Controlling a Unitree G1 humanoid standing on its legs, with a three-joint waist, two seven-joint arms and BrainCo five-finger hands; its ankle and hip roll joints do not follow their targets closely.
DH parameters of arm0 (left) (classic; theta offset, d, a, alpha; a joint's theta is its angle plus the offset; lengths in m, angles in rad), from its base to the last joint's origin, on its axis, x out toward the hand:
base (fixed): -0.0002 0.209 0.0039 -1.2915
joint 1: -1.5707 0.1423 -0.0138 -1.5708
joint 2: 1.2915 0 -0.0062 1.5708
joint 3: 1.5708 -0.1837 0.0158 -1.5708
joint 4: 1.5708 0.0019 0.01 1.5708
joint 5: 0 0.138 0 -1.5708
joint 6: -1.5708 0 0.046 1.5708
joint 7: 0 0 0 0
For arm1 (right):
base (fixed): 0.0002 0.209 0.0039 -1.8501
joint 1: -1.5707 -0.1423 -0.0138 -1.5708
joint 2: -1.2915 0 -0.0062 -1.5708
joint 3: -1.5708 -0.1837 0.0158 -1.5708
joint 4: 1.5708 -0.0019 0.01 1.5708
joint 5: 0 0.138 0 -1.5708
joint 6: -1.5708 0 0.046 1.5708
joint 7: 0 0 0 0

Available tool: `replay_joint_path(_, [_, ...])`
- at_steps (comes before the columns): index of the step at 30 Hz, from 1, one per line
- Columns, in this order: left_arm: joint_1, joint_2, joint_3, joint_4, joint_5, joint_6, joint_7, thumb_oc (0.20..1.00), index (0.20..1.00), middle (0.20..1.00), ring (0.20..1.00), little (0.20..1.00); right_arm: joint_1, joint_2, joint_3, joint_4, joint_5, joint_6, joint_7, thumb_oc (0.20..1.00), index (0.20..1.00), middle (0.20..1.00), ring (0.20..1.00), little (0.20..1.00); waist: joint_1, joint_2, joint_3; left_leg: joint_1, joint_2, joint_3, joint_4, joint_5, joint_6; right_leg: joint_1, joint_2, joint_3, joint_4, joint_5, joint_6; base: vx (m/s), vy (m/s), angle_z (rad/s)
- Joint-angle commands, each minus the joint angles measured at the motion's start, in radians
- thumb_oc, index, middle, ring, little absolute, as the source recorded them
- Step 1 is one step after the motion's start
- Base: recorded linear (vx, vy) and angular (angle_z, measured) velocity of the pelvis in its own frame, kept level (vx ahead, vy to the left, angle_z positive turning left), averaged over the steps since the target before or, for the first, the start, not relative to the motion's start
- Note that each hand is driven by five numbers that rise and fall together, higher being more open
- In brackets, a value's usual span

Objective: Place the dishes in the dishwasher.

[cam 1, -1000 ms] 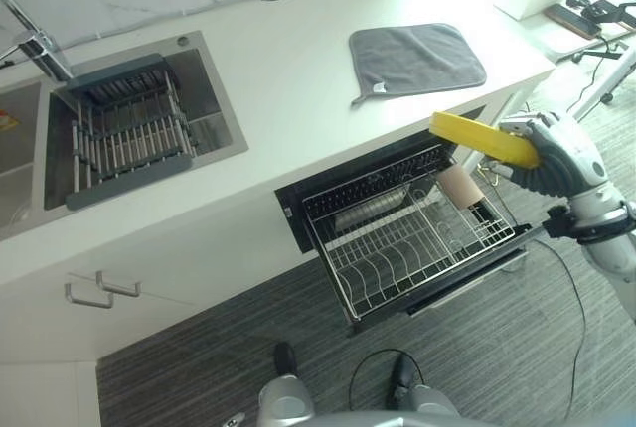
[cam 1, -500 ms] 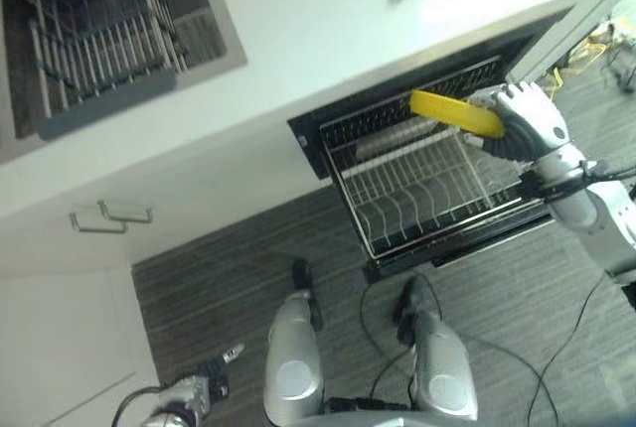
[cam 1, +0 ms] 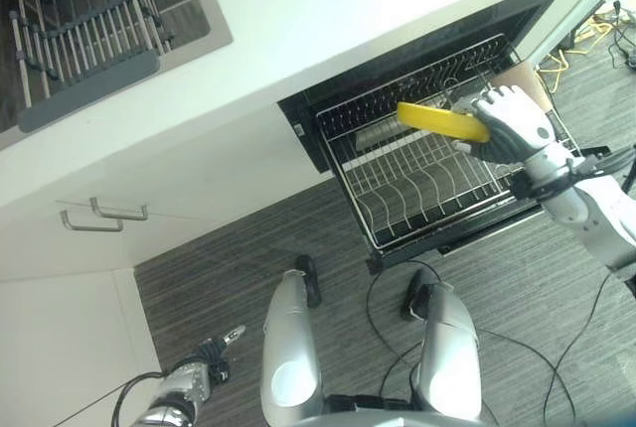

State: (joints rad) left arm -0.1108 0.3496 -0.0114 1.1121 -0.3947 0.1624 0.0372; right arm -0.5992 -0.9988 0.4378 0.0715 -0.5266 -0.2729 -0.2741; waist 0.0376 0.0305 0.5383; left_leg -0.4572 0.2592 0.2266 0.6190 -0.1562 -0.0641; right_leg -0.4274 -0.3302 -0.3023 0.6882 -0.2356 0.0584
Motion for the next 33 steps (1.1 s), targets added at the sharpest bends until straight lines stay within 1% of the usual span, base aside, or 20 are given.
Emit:
replay_joint_path(1, [0.058, 0.04, -0.066, 0.022, -0.019, -0.004, 0.005, 1.0, 1.0, 1.0, 1.0, 1.0, -0.11, -0.003, 0.01, 0.036, -0.005, 0.006, -0.079, 0.2, 0.2, 0.2, 0.2, 0.2, 0.02, -0.005, -0.052, 0.053, 0.011, -0.085, -0.024, -0.054, -0.035, 0.037, 0.002, 0.038, 0.049, -0.097, 0.012, 0.01, -0.003, 0.04])
replay_joint_path(6, [0.05, 0.045, -0.082, 0.014, -0.01, -0.018, 0.018, 1.0, 1.0, 1.0, 1.0, 1.0, -0.149, 0.046, 0.075, 0.173, -0.064, 0.02, -0.146, 0.2, 0.2, 0.2, 0.2, 0.2, 0.038, 0.002, -0.054, 0.053, 0.005, -0.091, -0.014, -0.059, -0.032, 0.027, -0.019, 0.032, 0.071, -0.094, 0.018, 0.01, -0.002, 0.02])
replay_joint_path(8, [0.048, 0.048, -0.091, 0.007, -0.004, -0.023, 0.025, 1.0, 1.0, 1.0, 1.0, 1.0, -0.17, 0.062, 0.094, 0.219, -0.118, 0.025, -0.177, 0.2, 0.2, 0.2, 0.2, 0.2, 0.046, 0.005, -0.053, 0.047, 0.001, -0.094, -0.009, -0.06, -0.031, 0.019, -0.028, 0.031, 0.081, -0.092, 0.021, 0.0, -0.003, 0.12])
replay_joint_path(9, [0.046, 0.051, -0.096, 0.002, 0.005, -0.023, 0.029, 1.0, 1.0, 1.0, 1.0, 1.0, -0.193, 0.072, 0.117, 0.251, -0.146, 0.042, -0.192, 0.2, 0.2, 0.2, 0.2, 0.2, 0.053, 0.009, -0.053, 0.043, -0.002, -0.097, -0.009, -0.058, -0.031, 0.013, -0.034, 0.03, 0.086, -0.09, 0.025, -0.01, -0.004, 0.15])
replay_joint_path(11, [0.045, 0.055, -0.106, -0.007, 0.007, -0.027, 0.049, 1.0, 1.0, 1.0, 1.0, 1.0, -0.228, 0.087, 0.152, 0.306, -0.147, 0.074, -0.206, 0.2, 0.2, 0.2, 0.2, 0.2, 0.064, 0.014, -0.053, 0.039, -0.004, -0.099, -0.01, -0.056, -0.031, 0.009, -0.043, 0.025, 0.088, -0.087, 0.027, 0.0, -0.002, 0.09])
replay_joint_path(13, [0.045, 0.058, -0.105, -0.025, -0.002, -0.039, 0.079, 1.0, 1.0, 1.0, 1.0, 1.0, -0.259, 0.111, 0.18, 0.366, -0.157, 0.097, -0.208, 0.2, 0.2, 0.2, 0.2, 0.2, 0.075, 0.019, -0.052, 0.035, -0.008, -0.102, -0.012, -0.054, -0.032, 0.002, -0.052, 0.022, 0.092, -0.085, 0.031, -0.01, 0.007, 0.05])
replay_joint_path(15, [0.044, 0.061, -0.108, -0.047, -0.009, -0.037, 0.095, 1.0, 1.0, 1.0, 1.0, 1.0, -0.275, 0.118, 0.193, 0.401, -0.156, 0.103, -0.205, 0.2, 0.2, 0.2, 0.2, 0.2, 0.082, 0.022, -0.05, 0.033, -0.011, -0.104, -0.017, -0.051, -0.032, -0.002, -0.057, 0.019, 0.093, -0.082, 0.033, -0.02, 0.008, 0.08])
replay_joint_path(16, [0.043, 0.063, -0.113, -0.065, -0.014, -0.035, 0.099, 1.0, 1.0, 1.0, 1.0, 1.0, -0.295, 0.122, 0.211, 0.431, -0.143, 0.12, -0.201, 0.2, 0.2, 0.2, 0.2, 0.2, 0.089, 0.026, -0.046, 0.029, -0.015, -0.105, -0.02, -0.047, -0.033, -0.008, -0.062, 0.017, 0.095, -0.08, 0.034, -0.03, 0.002, 0.08])
replay_joint_path(20, [0.043, 0.064, -0.125, -0.083, -0.019, -0.039, 0.093, 1.0, 1.0, 1.0, 1.0, 1.0, -0.32, 0.13, 0.236, 0.489, -0.146, 0.128, -0.202, 0.2, 0.2, 0.2, 0.2, 0.2, 0.098, 0.033, -0.04, 0.021, -0.019, -0.108, -0.026, -0.042, -0.033, -0.02, -0.069, 0.014, 0.097, -0.076, 0.036, -0.03, 0.002, 0.05])
replay_joint_path(21, [0.041, 0.063, -0.131, -0.094, -0.022, -0.036, 0.095, 1.0, 1.0, 1.0, 1.0, 1.0, -0.336, 0.131, 0.25, 0.504, -0.145, 0.142, -0.196, 0.2, 0.2, 0.2, 0.2, 0.2, 0.102, 0.035, -0.036, 0.017, -0.022, -0.11, -0.028, -0.04, -0.033, -0.025, -0.071, 0.013, 0.097, -0.075, 0.036, -0.04, -0.001, 0.01])
replay_joint_path(26, [0.033, 0.066, -0.152, -0.109, -0.026, -0.034, 0.088, 1.0, 1.0, 1.0, 1.0, 1.0, -0.422, 0.148, 0.309, 0.574, -0.155, 0.161, -0.178, 0.2, 0.2, 0.2, 0.2, 0.2, 0.12, 0.043, -0.026, 0.004, -0.029, -0.115, -0.045, -0.026, -0.036, -0.043, -0.075, 0.009, 0.094, -0.069, 0.039, -0.04, -0.002, 0.03])
replay_joint_path(33, [0.017, 0.074, -0.165, -0.131, -0.05, -0.041, 0.09, 1.0, 1.0, 1.0, 1.0, 1.0, -0.506, 0.163, 0.375, 0.662, -0.182, 0.167, -0.141, 0.2, 0.2, 0.2, 0.2, 0.2, 0.142, 0.048, -0.019, -0.015, -0.036, -0.12, -0.064, -0.014, -0.033, -0.068, -0.08, 0.003, 0.094, -0.068, 0.041, -0.05, 0.002, 0.03])
